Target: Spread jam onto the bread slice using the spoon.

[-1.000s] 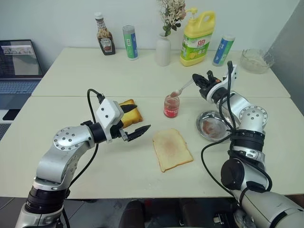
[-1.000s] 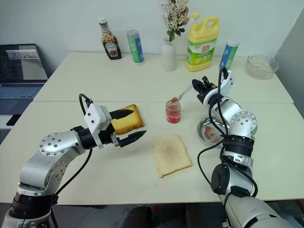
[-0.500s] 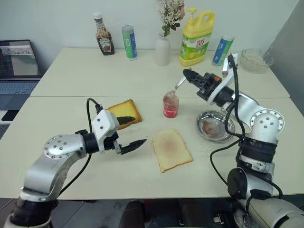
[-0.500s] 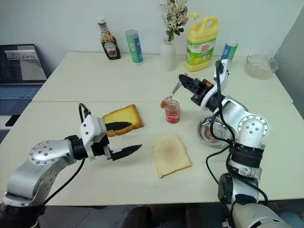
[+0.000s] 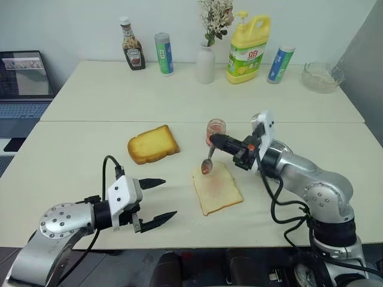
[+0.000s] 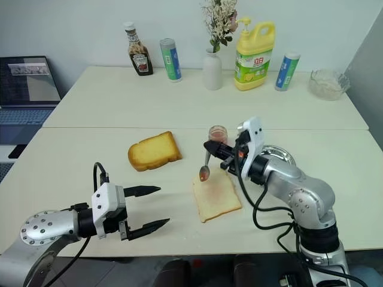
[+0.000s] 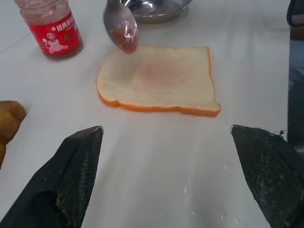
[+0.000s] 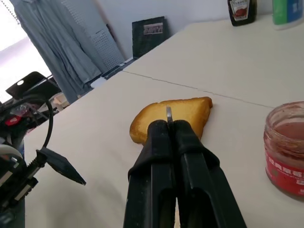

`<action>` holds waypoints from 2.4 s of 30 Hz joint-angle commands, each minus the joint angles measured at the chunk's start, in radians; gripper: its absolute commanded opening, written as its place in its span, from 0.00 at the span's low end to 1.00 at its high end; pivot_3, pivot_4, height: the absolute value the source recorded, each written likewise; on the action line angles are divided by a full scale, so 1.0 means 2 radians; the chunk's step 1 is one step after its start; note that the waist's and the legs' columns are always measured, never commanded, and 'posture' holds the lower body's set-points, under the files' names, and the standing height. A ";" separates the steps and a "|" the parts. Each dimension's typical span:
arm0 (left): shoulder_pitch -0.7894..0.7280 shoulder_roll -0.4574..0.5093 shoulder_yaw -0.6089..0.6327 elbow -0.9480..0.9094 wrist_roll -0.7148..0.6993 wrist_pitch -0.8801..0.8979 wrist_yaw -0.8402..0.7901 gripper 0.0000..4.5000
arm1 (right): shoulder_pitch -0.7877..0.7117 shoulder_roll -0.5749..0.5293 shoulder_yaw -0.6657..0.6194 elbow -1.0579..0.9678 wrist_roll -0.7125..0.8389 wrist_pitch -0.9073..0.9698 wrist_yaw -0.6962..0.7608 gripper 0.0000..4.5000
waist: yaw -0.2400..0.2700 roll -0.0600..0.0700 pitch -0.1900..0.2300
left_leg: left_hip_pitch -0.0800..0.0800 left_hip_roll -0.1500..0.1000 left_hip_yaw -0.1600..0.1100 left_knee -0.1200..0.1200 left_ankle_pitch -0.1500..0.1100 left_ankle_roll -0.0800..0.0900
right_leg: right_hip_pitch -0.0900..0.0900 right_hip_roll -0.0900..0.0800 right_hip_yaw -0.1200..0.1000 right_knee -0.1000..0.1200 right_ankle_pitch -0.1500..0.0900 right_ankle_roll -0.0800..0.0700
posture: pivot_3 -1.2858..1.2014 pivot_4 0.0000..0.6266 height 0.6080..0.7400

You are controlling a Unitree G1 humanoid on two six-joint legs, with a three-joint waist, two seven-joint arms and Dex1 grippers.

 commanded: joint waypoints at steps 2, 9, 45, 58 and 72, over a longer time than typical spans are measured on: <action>-0.020 -0.002 0.001 -0.022 -0.008 0.002 0.013 1.00 | 0.004 -0.018 0.020 -0.033 -0.039 -0.060 0.048 0.01 | 0.000 0.000 0.000 | 0.000 0.000 0.000 0.000 0.000 0.000 | 0.000 0.000 0.000 0.000 0.000 0.000 | 0.52 0.24 1.00; -0.051 -0.002 -0.014 -0.027 -0.015 0.023 0.026 1.00 | 0.007 -0.036 0.038 -0.051 -0.071 -0.095 0.086 0.01 | 0.002 0.000 0.000 | 0.000 0.000 0.000 0.000 0.000 0.000 | 0.000 0.000 0.000 0.000 0.000 0.000 | 0.52 0.24 1.00; -0.059 0.001 -0.040 -0.003 0.007 -0.008 0.002 1.00 | 0.062 -0.074 0.072 -0.053 -0.193 -0.216 0.167 0.01 | 0.004 0.000 0.000 | 0.000 0.000 0.000 0.000 0.000 0.000 | 0.001 0.000 0.000 0.000 0.000 0.000 | 0.52 0.24 1.00; -0.066 -0.002 -0.046 0.008 0.013 -0.016 0.000 1.00 | 0.056 -0.048 0.000 -0.033 -0.129 -0.145 0.126 0.01 | 0.004 -0.001 0.000 | 0.001 0.000 -0.001 0.000 0.000 0.000 | 0.001 0.000 0.000 0.001 0.000 0.000 | 0.52 0.24 1.00; -0.062 0.001 -0.043 0.011 0.013 -0.022 0.000 1.00 | 0.068 0.111 -0.155 0.020 0.138 0.097 -0.114 0.01 | 0.004 -0.001 -0.001 | 0.001 0.000 0.000 0.000 0.000 0.000 | 0.001 0.000 0.000 0.001 0.000 0.000 | 0.52 0.24 1.00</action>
